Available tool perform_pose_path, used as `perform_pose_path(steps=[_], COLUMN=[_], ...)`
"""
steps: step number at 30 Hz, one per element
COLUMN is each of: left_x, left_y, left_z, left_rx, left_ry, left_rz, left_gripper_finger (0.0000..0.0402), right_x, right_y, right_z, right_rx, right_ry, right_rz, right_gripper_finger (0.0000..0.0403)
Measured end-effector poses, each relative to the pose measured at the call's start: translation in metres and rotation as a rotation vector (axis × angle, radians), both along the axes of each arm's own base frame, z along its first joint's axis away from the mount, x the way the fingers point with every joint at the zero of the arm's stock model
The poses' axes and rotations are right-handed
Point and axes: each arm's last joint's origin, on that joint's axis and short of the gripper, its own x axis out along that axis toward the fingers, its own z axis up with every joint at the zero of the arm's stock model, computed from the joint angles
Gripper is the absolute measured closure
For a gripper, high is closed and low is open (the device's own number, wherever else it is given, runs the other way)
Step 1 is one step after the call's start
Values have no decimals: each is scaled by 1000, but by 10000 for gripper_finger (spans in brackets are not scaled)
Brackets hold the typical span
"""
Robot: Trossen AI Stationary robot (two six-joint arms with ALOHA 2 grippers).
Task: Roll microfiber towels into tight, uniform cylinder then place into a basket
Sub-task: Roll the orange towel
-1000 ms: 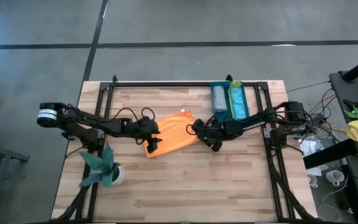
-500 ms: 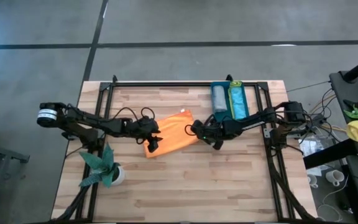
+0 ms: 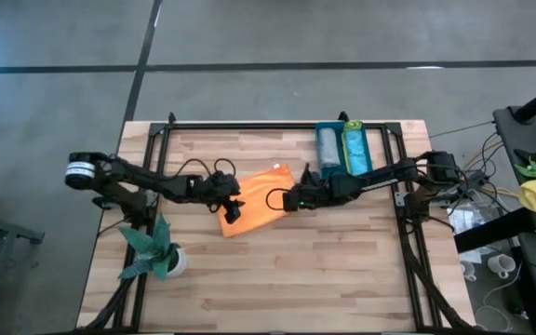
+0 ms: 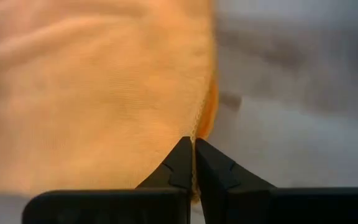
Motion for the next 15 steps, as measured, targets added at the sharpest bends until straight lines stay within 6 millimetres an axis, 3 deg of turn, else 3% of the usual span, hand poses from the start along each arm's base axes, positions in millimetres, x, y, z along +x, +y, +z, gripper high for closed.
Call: perform_pose_path(steps=[7,12,15], left_x=[23,30,31], left_y=[1,2,2], left_z=[-22,-24,-22], left_rx=[-1,1,7], left_ry=[-29,-22,-23], left_rz=[-21,-20,-23], left_gripper_finger=[219,219,219], right_x=[17,29,38], right_y=[-1,2,5], right_z=[26,22,9], right_rx=[-201,-216,-163], right_ry=[66,104,132], right_rz=[373,572,692], right_gripper_finger=[394,394,394])
